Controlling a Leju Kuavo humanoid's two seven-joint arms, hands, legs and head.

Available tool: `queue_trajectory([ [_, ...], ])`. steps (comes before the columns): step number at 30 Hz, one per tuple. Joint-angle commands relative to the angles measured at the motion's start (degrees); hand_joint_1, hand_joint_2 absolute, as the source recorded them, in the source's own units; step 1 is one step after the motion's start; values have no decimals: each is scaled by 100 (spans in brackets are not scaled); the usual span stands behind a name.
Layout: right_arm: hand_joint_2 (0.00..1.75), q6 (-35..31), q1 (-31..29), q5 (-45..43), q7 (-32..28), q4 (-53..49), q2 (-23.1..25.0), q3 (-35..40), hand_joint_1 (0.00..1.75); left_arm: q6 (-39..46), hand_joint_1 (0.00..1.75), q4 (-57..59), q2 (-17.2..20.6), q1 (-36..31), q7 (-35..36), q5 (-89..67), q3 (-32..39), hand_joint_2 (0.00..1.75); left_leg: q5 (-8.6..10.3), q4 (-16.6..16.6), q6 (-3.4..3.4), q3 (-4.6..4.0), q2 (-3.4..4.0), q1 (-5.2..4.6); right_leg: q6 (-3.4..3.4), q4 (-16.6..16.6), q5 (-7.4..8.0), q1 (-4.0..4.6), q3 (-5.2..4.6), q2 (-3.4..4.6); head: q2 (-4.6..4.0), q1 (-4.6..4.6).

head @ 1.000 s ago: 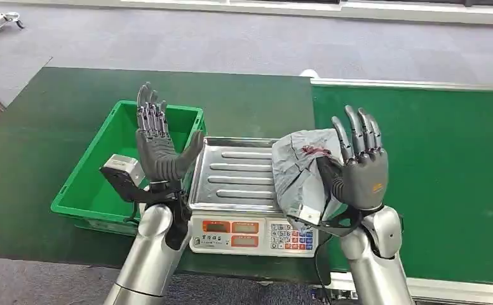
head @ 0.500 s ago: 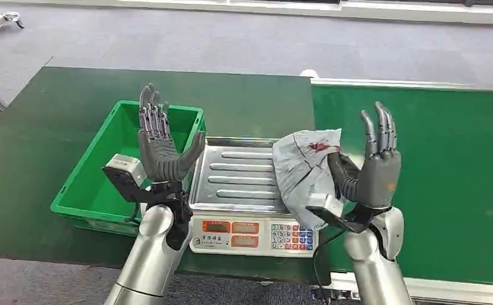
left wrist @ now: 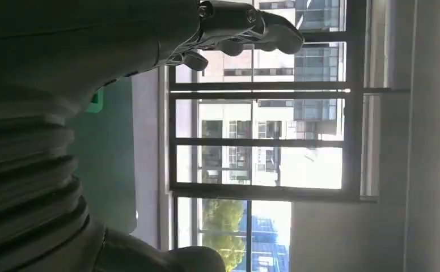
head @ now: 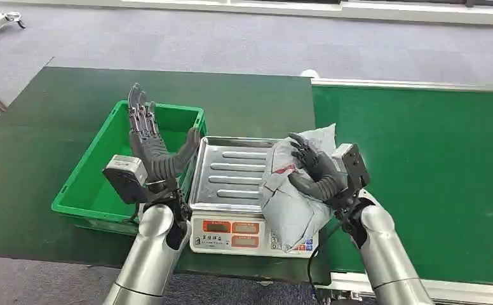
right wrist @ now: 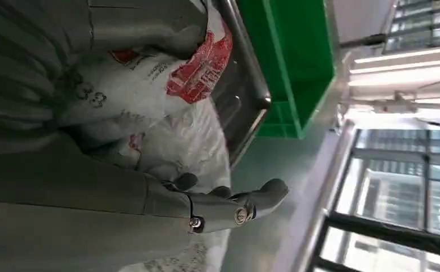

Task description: Moved the parcel from conveyor to table for the left to box.

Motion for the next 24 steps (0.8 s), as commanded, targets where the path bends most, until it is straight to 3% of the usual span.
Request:
queue_trajectory([
  [1,175,286,-720,-429,354,1883,148,322,0,41,0,346,165,-185,26,41,-161,175,-1,-6,-1,16,12,0,-3,-7,2,2,14,8,0,2],
  [9,175,330,-519,-410,-23,1442,19,573,0,49,0,224,192,-80,26,49,-178,175,1,-8,-2,23,12,2,-4,-9,3,4,16,4,0,2],
  [12,175,489,-366,-274,-606,860,-91,807,0,-20,0,184,188,-59,26,46,-195,175,5,-17,-2,29,13,3,-8,-19,8,5,22,2,0,0],
  [18,175,-100,-211,334,-1376,-387,-116,1151,0,-99,0,125,173,-30,26,62,-213,175,-2,-4,-2,16,23,1,-9,-5,4,3,5,10,0,0],
  [23,175,-178,-180,427,-1472,-546,-131,1197,0,-112,0,129,166,-36,26,61,-214,175,-1,-8,-2,19,17,1,-9,-9,3,3,11,3,0,2],
  [24,175,-602,-125,784,-1758,-851,-165,1268,0,-105,0,109,157,-35,26,70,-202,175,0,-15,-2,26,18,4,-11,-19,6,6,20,2,0,0],
])
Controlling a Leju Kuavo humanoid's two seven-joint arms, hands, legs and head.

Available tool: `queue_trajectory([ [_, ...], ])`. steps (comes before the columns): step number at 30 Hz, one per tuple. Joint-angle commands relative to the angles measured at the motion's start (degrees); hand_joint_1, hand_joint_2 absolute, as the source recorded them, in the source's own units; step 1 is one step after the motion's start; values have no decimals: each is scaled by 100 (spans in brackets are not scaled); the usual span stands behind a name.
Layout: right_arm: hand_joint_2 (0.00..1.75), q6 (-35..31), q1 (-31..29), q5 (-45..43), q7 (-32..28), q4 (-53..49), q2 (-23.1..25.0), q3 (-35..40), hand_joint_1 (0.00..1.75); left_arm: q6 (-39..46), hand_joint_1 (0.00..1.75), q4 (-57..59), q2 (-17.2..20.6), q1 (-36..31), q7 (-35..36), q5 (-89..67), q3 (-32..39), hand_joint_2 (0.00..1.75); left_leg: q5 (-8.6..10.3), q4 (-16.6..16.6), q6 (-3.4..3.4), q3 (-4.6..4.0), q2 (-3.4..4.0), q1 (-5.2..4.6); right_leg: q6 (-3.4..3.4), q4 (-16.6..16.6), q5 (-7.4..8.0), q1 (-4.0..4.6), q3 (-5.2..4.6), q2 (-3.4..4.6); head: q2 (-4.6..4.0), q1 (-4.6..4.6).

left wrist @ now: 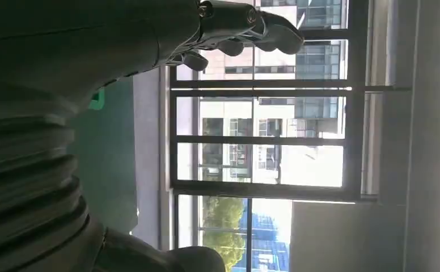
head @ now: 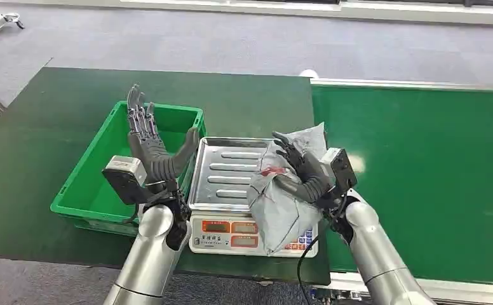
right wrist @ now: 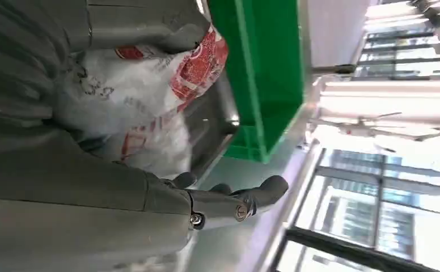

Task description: Moved the parcel from conveyor to table for the left to box.

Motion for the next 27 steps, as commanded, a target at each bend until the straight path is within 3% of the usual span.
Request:
queue_trajectory([
  [1,175,-1025,91,884,-620,-1240,-243,645,0,-47,0,111,152,-60,26,31,-198,175,-1,-11,0,13,6,4,-5,-15,2,6,14,-2,0,-2],
  [3,175,-1845,195,1544,-786,-1879,-220,755,0,-77,0,118,139,-91,26,38,-173,175,1,-10,0,7,0,3,-5,-14,2,5,10,-8,0,-2],
  [9,175,-1719,235,1484,-467,-2723,-333,919,0,-143,0,216,110,-169,26,32,-192,175,-2,1,0,-10,0,1,-3,0,-2,1,-8,-5,0,-2],
  [20,175,-1587,128,1380,-399,-2649,-325,995,0,-169,0,229,95,-155,26,14,-220,175,0,-3,1,-7,1,1,-2,-6,1,2,-5,-3,0,-2],
  [25,175,-1671,-465,1758,208,-2047,-117,1373,0,-126,0,295,85,-217,26,3,-242,175,-1,0,0,-8,10,-3,-2,1,1,-2,-10,5,0,0],
  [27,175,-1807,-590,1855,148,-1819,-60,1510,0,-144,0,323,67,-242,26,7,-237,175,-2,0,0,-8,21,-2,-4,1,4,-1,-12,15,0,-2],
])
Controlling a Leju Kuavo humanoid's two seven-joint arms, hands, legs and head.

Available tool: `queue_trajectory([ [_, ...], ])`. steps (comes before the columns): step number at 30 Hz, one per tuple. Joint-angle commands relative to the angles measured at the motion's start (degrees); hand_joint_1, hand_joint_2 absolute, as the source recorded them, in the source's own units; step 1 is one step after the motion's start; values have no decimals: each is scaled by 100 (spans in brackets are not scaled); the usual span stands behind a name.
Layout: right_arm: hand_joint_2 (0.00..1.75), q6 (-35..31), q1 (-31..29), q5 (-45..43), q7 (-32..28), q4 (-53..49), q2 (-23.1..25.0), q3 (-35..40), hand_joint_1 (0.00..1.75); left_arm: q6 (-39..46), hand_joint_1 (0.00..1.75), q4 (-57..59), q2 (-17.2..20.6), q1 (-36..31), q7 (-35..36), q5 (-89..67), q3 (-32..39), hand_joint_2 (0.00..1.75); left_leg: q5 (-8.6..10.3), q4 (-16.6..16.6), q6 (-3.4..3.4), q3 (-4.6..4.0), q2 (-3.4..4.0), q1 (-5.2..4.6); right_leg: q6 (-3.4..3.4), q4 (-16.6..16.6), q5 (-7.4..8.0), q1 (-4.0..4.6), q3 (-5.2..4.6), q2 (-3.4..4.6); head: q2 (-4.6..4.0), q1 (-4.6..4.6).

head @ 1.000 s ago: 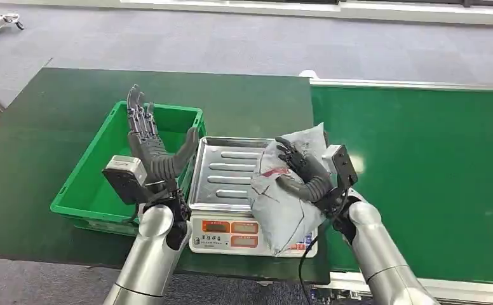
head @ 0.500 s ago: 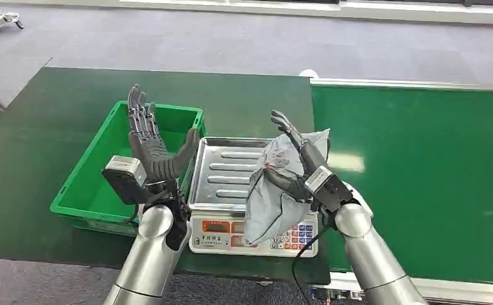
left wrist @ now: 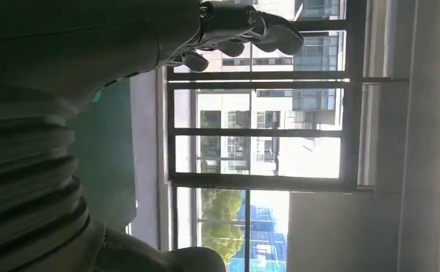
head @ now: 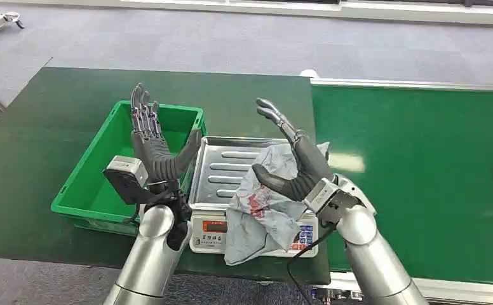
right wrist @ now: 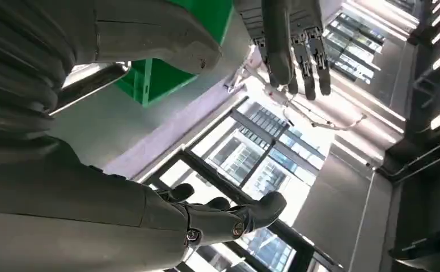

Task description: Moved the parcel from conveyor to table for the left to box.

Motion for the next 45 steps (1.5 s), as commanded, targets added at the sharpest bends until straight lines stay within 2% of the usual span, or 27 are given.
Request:
queue_trajectory([
  [1,175,-272,-883,430,392,884,-3,880,0,-9,0,337,57,-235,26,-4,-186,175,-1,-5,-1,10,23,1,-6,-4,5,2,3,16,0,0],
  [12,175,-313,-1003,289,396,878,7,1018,0,-24,0,477,25,-288,26,15,-194,175,1,-10,-1,14,7,2,-5,-12,3,5,14,3,0,-2],
  [15,175,-939,-1049,578,527,1013,29,1009,0,-51,0,448,36,-190,26,71,-152,175,1,-7,-1,10,5,3,-6,-9,3,5,10,2,0,-2],
  [17,175,-1943,-915,870,380,945,55,724,0,-143,0,524,44,-185,26,122,-136,175,0,-7,-1,11,9,3,-5,-9,4,5,10,6,0,0],
  [18,175,-2135,-856,838,337,888,48,605,0,-182,0,549,45,-192,26,134,-139,175,0,-4,-1,8,2,1,-3,-5,1,2,8,0,0,-2],
  [20,175,-2944,-518,845,214,574,-160,87,0,-419,0,600,16,-179,26,234,-125,175,3,-5,-1,6,-9,1,-4,-5,0,3,9,-9,0,0],
  [23,175,-3609,5,934,267,347,-557,-672,0,-615,0,566,33,-87,26,261,-129,175,9,-19,2,19,-44,9,-3,-31,-1,11,37,-45,0,0],
  [24,175,-3752,179,977,230,305,-680,-911,0,-725,0,550,55,-62,26,303,-123,175,5,-12,2,16,-35,5,-2,-20,-3,7,26,-35,0,-2],
  [25,175,-4063,452,1069,290,284,-820,-1355,0,-886,0,482,87,-15,26,365,-105,175,11,-23,4,25,-58,8,-1,-37,-3,10,46,-59,0,0],
  [26,175,-4053,706,816,197,148,-829,-1802,0,-998,0,391,102,55,26,366,-68,175,7,-15,3,19,-45,6,-1,-27,-4,8,34,-44,0,-2],
  [27,175,-4158,967,575,47,12,-831,-2294,0,-1134,0,335,126,97,26,375,-60,175,13,-28,6,28,-73,7,0,-45,-4,10,56,-73,0,0],
  [28,175,-4208,1091,507,-13,-53,-809,-2531,0,-1207,0,336,131,111,26,390,-49,175,8,-20,5,23,-73,9,0,-39,-7,11,51,-69,0,-2],
  [32,175,-4284,1990,244,-954,-650,-203,-3911,0,-1497,0,574,101,22,26,228,-55,175,-1,-14,10,17,-80,3,4,-32,-17,5,49,-75,0,0],
  [35,175,-4165,2245,164,-954,-663,23,-4086,0,-1511,0,589,132,44,26,161,-94,175,-5,-18,10,17,-83,1,6,-34,-20,3,48,-71,0,0],
  [39,175,-4032,1930,263,-924,101,196,-4060,0,-1704,0,606,245,-23,139,39,-186,175,-19,-19,10,23,-47,1,9,-32,-18,3,44,-41,0,0],
  [42,175,-3942,1700,421,-877,1000,214,-4049,0,-1968,0,886,360,-127,593,-617,-507,175,-19,-9,12,10,-25,-2,10,-18,-15,1,22,-17,0,0],
  [45,175,-4222,1686,208,-954,1248,171,-3955,0,-2054,0,1321,416,-225,772,-1579,-871,175,-10,-34,12,35,-15,8,7,-52,-1,12,51,-14,0,-2],
])
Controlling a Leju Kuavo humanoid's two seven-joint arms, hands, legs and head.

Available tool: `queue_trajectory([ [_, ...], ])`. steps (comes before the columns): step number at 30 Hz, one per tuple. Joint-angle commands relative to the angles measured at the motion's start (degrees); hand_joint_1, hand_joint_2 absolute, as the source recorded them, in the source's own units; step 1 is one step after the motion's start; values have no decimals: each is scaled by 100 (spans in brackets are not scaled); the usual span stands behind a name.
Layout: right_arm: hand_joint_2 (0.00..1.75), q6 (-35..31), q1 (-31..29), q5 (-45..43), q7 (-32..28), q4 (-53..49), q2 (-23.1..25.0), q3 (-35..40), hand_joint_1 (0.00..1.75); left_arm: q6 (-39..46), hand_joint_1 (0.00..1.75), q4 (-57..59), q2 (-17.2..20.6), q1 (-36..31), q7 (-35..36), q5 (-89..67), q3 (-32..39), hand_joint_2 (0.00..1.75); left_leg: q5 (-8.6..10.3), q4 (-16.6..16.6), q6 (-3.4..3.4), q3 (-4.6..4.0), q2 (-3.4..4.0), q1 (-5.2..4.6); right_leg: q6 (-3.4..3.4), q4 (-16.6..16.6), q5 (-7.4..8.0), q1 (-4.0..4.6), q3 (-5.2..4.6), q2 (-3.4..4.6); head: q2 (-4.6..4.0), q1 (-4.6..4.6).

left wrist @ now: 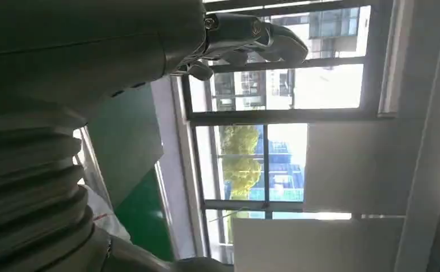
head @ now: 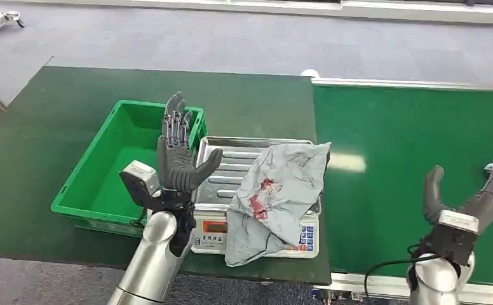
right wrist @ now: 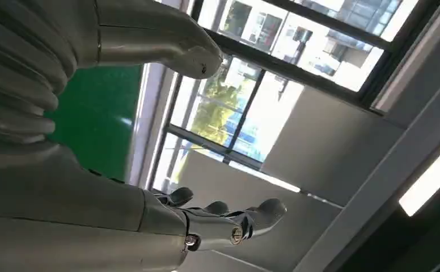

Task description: Moved the parcel from conveyor to table for the left to box.

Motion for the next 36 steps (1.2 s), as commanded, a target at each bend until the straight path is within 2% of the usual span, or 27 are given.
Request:
queue_trajectory([
  [1,175,-417,-290,-77,-35,1795,234,-310,0,-599,0,1252,342,-421,744,-1817,-926,175,6,-23,-2,36,7,9,-7,-31,10,11,38,-2,0,0],
  [4,175,-570,-509,-187,-35,2355,43,80,0,-794,0,1657,301,-612,735,-2535,-1181,175,8,-18,1,28,4,6,-5,-26,9,7,34,-5,0,2],
  [9,175,-605,-558,-189,-35,2458,40,89,0,-866,0,1704,297,-657,768,-2565,-1191,175,3,-5,2,17,14,2,0,-10,8,1,19,8,0,0],
  [11,175,-543,-685,-142,-35,2866,35,58,0,-1221,0,1960,258,-821,1073,-2727,-1253,175,2,-5,1,17,11,1,-1,-9,6,1,18,7,0,0],
  [13,175,-476,-824,-185,-35,3283,53,-57,0,-1143,0,2322,215,-966,1184,-2989,-1375,175,6,-16,-1,31,11,5,-6,-23,10,6,33,3,0,0],
  [15,175,-544,-941,-411,-35,3600,-117,143,0,-1124,0,2678,182,-1135,1370,-3034,-1525,175,7,-15,0,29,5,5,-4,-21,9,6,34,-2,0,2],
  [17,175,-507,-1003,-328,-35,3756,-93,-51,0,-947,0,3081,135,-1309,1699,-3457,-1630,175,10,-20,2,35,9,5,-3,-30,14,7,40,1,0,0],
  [20,175,-535,-883,-146,-35,3620,-72,-57,0,-825,0,3374,75,-1393,1747,-3658,-1555,175,10,-13,3,26,2,5,-2,-23,11,6,33,-5,0,0],
  [36,175,-542,-873,-130,-35,3629,-14,-61,0,-838,0,3408,95,-1370,1824,-3714,-1528,175,5,-6,2,18,13,0,0,-10,8,0,19,8,0,2],
])
